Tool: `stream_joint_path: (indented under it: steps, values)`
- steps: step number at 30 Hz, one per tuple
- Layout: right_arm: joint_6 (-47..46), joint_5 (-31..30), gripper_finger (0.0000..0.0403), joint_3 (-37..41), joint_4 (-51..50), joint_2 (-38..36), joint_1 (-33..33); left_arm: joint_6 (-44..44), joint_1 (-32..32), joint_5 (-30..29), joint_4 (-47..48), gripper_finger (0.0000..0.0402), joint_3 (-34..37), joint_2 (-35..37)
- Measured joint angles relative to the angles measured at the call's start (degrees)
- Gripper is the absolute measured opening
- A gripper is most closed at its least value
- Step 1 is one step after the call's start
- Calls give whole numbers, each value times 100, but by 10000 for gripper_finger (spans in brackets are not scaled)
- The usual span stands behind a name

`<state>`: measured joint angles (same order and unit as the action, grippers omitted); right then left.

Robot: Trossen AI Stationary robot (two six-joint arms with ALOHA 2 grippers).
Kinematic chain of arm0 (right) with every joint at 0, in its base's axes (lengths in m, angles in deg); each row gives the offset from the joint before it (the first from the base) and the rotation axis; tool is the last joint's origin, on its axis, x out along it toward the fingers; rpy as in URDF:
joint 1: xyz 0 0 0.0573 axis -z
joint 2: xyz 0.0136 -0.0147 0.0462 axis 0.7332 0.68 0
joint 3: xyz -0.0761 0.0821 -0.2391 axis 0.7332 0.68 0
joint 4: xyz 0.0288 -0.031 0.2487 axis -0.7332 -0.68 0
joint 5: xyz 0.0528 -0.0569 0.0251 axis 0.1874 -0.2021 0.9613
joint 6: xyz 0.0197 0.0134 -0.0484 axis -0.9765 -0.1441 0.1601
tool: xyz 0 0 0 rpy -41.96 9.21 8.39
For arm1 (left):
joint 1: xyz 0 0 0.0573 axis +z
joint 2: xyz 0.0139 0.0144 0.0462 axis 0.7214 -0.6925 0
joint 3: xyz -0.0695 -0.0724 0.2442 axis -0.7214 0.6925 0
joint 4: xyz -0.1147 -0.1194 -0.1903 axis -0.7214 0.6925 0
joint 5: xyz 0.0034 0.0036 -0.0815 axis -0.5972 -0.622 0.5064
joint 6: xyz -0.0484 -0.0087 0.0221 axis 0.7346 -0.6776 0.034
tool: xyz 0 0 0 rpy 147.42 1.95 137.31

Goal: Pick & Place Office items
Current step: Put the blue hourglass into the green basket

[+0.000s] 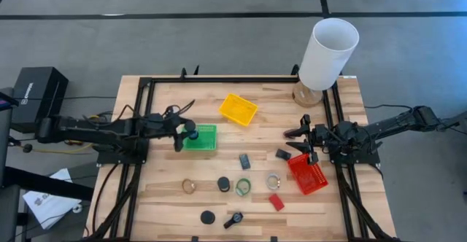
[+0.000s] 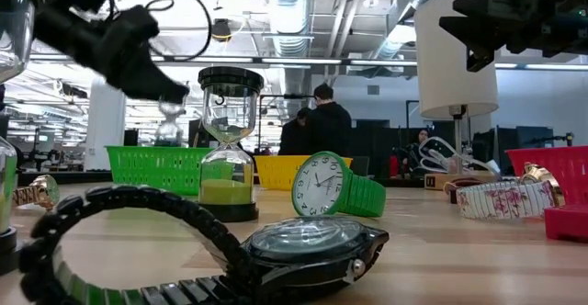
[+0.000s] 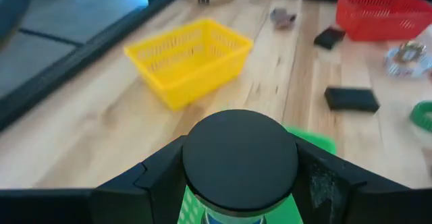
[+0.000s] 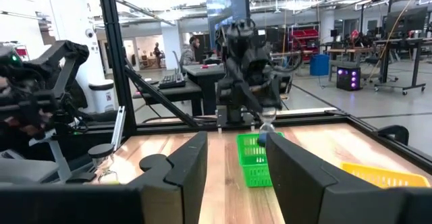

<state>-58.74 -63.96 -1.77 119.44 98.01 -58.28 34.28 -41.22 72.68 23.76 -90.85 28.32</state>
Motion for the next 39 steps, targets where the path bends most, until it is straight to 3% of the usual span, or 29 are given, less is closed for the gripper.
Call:
stream_joint_path:
  steps: [10,14,25,39]
  values:
    - [13,0,143,0,-43,-2,1,209,0,-456,-105,212,541,-13]
    - [13,0,143,0,-61,-2,-1,219,0,-556,-116,227,614,-13]
    - [13,0,143,0,-63,0,-1,214,0,-648,-125,278,614,-13]
    - [-1,0,143,-1,-63,-2,0,-583,-18,-993,-125,282,21,-13]
